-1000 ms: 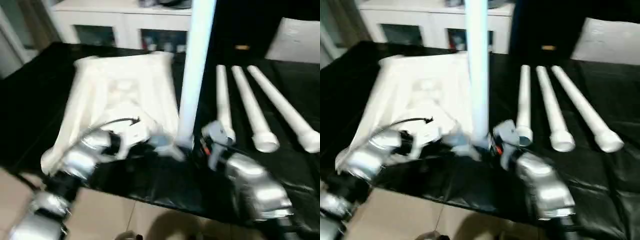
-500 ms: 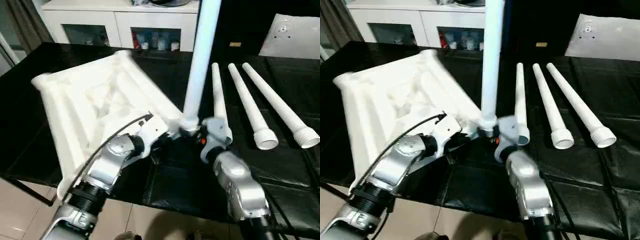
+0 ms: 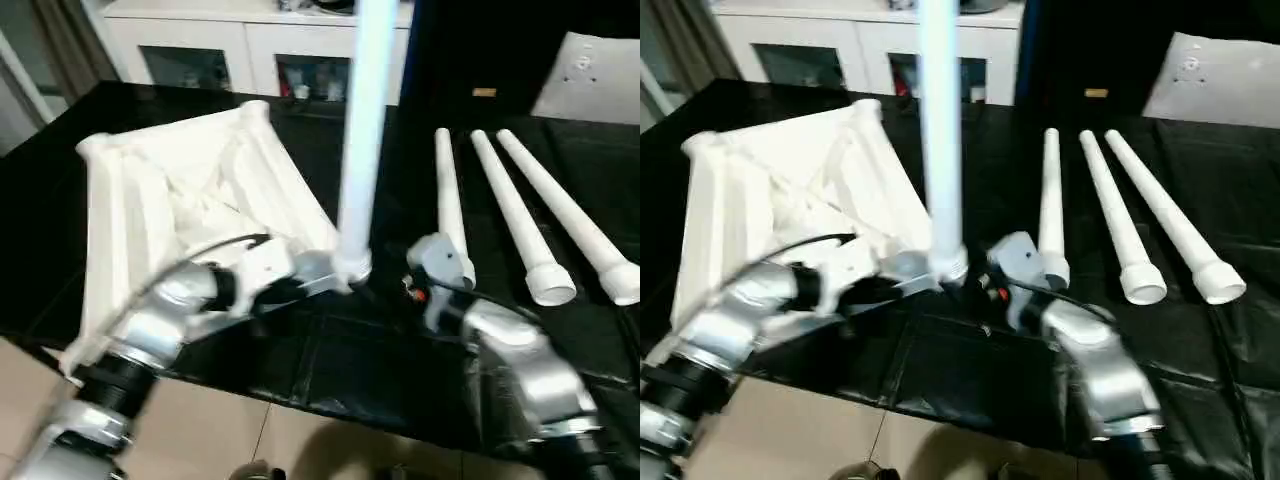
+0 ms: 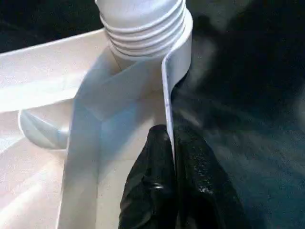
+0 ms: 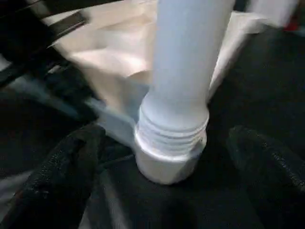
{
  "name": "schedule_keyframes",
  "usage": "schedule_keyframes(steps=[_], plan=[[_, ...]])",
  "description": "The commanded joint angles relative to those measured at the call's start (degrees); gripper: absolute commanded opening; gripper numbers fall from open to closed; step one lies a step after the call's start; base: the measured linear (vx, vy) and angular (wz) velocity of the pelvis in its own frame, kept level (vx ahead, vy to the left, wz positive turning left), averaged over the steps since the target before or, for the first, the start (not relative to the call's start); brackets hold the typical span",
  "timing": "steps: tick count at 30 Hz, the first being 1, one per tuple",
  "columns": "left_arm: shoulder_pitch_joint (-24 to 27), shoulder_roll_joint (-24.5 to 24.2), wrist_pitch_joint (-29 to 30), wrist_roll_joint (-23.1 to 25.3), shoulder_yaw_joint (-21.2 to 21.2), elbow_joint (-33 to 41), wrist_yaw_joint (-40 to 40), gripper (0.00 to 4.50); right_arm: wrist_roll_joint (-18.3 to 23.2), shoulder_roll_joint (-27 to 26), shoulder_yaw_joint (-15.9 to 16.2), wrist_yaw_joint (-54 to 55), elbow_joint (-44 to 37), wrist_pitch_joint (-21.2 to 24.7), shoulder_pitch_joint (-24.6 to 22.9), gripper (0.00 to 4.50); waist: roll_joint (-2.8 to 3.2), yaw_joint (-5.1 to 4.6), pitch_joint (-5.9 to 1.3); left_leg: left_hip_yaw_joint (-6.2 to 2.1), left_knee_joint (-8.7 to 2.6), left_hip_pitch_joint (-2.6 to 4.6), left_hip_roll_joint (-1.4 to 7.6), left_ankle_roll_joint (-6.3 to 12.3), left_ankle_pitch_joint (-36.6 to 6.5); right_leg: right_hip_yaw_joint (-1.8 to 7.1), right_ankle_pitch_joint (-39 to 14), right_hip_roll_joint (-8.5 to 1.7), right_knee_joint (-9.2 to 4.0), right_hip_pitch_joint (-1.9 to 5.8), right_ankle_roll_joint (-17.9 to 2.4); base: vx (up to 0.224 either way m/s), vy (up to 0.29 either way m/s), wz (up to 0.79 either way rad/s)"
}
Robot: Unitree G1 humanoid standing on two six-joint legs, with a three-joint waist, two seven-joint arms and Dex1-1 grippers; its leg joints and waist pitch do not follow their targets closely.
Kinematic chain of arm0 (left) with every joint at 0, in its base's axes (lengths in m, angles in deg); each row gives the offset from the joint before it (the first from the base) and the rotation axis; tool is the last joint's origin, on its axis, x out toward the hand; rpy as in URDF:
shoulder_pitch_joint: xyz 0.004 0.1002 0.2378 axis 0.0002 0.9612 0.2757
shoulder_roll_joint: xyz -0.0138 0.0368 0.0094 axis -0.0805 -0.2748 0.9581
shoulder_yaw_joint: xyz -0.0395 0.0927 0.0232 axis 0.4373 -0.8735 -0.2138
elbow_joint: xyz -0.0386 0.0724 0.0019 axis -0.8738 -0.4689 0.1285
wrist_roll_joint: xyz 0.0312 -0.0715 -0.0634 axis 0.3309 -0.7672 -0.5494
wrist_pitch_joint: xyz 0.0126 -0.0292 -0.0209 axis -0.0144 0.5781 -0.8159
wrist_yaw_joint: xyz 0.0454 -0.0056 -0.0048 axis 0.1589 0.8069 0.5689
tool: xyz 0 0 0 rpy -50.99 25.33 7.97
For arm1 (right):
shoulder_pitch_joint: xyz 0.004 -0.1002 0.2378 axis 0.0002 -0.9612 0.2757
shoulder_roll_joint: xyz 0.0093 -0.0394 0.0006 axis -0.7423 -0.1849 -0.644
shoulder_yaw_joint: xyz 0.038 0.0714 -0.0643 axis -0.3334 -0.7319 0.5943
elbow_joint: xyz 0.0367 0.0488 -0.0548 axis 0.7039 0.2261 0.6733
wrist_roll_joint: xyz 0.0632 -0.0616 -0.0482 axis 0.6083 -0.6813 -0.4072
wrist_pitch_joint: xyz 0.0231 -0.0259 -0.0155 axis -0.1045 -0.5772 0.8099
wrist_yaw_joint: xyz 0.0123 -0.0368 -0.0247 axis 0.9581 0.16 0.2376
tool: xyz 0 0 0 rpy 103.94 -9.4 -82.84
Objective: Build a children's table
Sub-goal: Rotate leg to tighten
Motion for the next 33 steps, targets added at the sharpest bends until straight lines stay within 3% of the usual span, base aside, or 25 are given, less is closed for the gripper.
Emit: schedule_keyframes(steps=[1,4,6,8,9,14,19,26,33], plan=[[-1.54,-1.21,-3.40,-0.81,-1.01,0.61,-4.41,0.00,1.22,1.51,1.64,-4.39,-1.51,1.59,0.18,4.45,-0.85,0.08,-4.42,-1.01,-3.54,0.37,2.93,5.17,-4.70,3.15,-4.01,-4.85,-3.44,3.62,-12.83,0.000,0.000,0.00],[-2.06,-2.59,-5.84,-2.44,-1.52,-0.47,-9.49,0.00,1.75,3.61,3.11,-8.14,-1.18,2.73,1.11,4.45,-0.90,0.39,-4.40,-0.95,-3.56,0.41,3.15,5.19,-4.51,3.15,-4.44,-4.96,-3.42,3.41,-13.01,0.000,0.000,0.00],[-2.64,-2.99,-6.01,-2.92,-2.02,-0.75,-11.61,0.00,1.33,3.91,3.98,-9.23,0.34,2.22,2.61,4.45,-1.39,0.43,-4.41,-0.85,-3.60,0.50,3.22,4.92,-4.71,3.16,-4.92,-4.98,-3.42,3.31,-13.13,0.000,0.000,0.00],[-2.84,-3.18,-6.28,-2.94,-2.30,-0.91,-12.39,0.00,1.32,3.86,4.17,-9.53,0.85,2.30,3.13,4.45,-1.11,0.63,-4.31,-0.86,-3.66,0.63,3.22,4.41,-5.34,3.14,-6.48,-5.01,-3.55,3.13,-13.14,0.000,0.000,0.00],[-3.32,-3.50,-7.63,-2.64,-2.92,-1.60,-13.58,0.00,1.66,4.04,4.51,-10.42,1.28,2.80,3.70,4.45,-1.47,0.79,-4.25,-0.81,-3.71,0.66,3.23,4.08,-5.90,3.22,-7.31,-5.00,-3.72,3.14,-12.79,0.000,0.000,0.00],[-5.07,-3.72,-10.70,-2.49,-4.13,-3.97,-17.31,0.00,2.02,4.38,5.61,-13.17,3.44,3.67,5.91,4.45,-1.49,1.48,-4.40,-0.81,-3.78,0.83,3.36,3.11,-5.89,3.23,-5.75,-4.98,-3.42,3.04,-12.77,0.000,0.000,0.00],[-5.65,-3.62,-11.13,-2.46,-4.17,-4.50,-18.06,0.00,2.16,4.23,5.68,-13.66,4.60,3.69,6.56,3.92,-1.78,1.54,-4.48,-0.83,-3.70,0.51,3.22,3.18,-4.98,3.19,-3.89,-5.16,-3.16,3.38,-13.25,0.000,0.000,0.00],[-6.32,-3.48,-12.70,-2.57,-4.47,-6.15,-19.39,0.00,2.69,3.67,5.50,-14.59,7.39,2.81,8.12,3.31,-1.62,1.53,-4.40,-0.84,-3.74,0.60,3.28,2.61,-6.15,3.16,-6.15,-5.11,-3.43,3.32,-13.05,0.000,0.000,0.00],[-6.39,-3.48,-12.75,-2.64,-4.63,-6.32,-19.64,0.00,3.37,2.63,5.61,-15.26,8.04,2.21,8.33,2.84,-1.48,1.61,-4.56,-0.91,-3.70,0.53,3.31,2.59,-5.22,3.10,-4.99,-5.12,-3.20,3.42,-13.28,0.000,0.000,0.00]])
